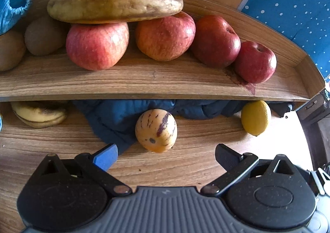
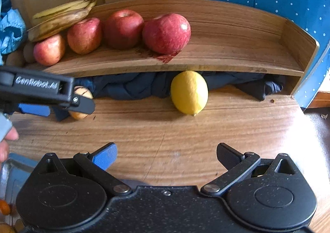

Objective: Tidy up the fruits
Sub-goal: 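Move both open tools back toward the fruits under the shelf, then grasp the striped pepino melon with the left tool while the right grasps the lemon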

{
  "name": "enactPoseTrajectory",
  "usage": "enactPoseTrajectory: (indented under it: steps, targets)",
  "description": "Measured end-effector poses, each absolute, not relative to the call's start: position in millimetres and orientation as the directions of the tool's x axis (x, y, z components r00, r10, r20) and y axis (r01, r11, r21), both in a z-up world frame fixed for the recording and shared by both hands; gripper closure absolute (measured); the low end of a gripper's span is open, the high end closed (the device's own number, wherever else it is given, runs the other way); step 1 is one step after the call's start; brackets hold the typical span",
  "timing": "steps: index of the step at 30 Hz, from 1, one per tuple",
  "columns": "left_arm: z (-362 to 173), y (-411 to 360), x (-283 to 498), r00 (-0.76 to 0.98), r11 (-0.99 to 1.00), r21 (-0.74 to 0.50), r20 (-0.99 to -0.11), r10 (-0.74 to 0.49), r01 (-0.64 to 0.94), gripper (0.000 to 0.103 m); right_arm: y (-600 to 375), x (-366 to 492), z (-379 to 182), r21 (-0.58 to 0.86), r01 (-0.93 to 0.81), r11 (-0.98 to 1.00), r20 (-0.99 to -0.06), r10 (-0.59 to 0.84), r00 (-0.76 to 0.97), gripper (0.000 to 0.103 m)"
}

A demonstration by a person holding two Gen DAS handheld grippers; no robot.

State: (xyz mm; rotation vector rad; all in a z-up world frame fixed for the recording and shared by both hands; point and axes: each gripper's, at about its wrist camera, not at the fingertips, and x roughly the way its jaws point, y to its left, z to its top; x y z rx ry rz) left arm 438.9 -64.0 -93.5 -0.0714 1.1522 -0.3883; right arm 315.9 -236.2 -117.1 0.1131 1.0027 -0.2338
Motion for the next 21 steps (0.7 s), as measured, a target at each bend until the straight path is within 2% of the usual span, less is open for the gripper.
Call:
enactPoseTrajectory:
  steps: [13,21]
  targets:
    - [-103,-61,446,0.363,0.951,-0.251,-0.882,-0.302,0.182,0.001,-267,351,-129,0.000,0.155,0.988,-0.842,-0.084,0.534,0.001]
    - [-104,-64,452,0.370,0.957,-0.241,-0.884,-0.284,0.159,0.001,-288,371,-135,0.071,0.153,0.986,-0.836,-0.024,0.548,0.004]
